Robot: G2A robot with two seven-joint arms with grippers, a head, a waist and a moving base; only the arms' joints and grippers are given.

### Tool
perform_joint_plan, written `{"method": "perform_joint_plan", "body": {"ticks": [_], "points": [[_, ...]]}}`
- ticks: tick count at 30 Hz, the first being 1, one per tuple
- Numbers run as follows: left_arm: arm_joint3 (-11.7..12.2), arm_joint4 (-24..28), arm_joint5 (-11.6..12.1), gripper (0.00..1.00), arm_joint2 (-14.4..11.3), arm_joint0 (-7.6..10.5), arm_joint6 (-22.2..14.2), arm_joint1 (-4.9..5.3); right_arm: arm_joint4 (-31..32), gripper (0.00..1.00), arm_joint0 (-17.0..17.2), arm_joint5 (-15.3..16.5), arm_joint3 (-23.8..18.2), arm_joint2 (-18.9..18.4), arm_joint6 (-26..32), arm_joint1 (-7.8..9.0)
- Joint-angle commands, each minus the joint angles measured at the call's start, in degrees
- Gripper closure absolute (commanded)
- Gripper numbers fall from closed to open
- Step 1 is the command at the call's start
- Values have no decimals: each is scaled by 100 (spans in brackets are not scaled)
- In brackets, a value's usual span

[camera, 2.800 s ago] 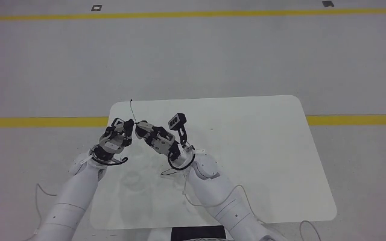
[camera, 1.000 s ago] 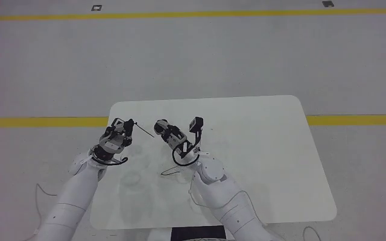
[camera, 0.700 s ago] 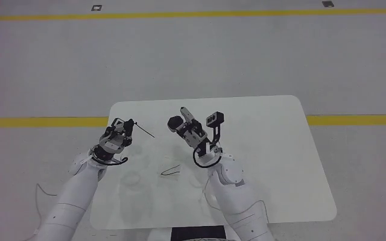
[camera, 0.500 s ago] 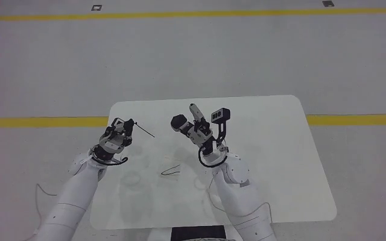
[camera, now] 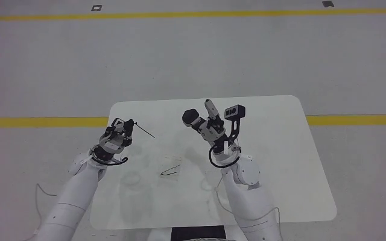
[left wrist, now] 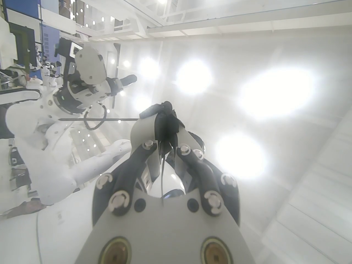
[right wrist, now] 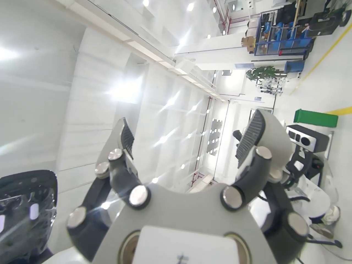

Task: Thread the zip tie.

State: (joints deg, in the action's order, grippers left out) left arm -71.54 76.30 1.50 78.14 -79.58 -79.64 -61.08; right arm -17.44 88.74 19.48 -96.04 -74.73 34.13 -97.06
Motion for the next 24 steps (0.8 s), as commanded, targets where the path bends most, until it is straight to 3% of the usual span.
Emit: {"method": "perform_joint_plan", "body": {"ticks": [1,6,10,13,19,24], "points": [[0,0,0,100,0,0,0,0,-25,0,105,0,-219,-82,-1,22],[0,0,0,100,0,0,0,0,-167,0,279,0,-611,-254,-23,49],[-10,-4,-1,100,-3,-1,41,-1,-131,0,310,0,-648,-287,-71,53],[-292,-139,-49,100,-14,-47,223,0,-131,0,310,0,-648,-287,-71,53],[-954,-201,-146,100,59,-257,252,15,-131,0,310,0,-648,-287,-71,53],[-1035,-236,-192,100,39,-307,413,6,-131,0,310,0,-648,-287,-71,53]]}}
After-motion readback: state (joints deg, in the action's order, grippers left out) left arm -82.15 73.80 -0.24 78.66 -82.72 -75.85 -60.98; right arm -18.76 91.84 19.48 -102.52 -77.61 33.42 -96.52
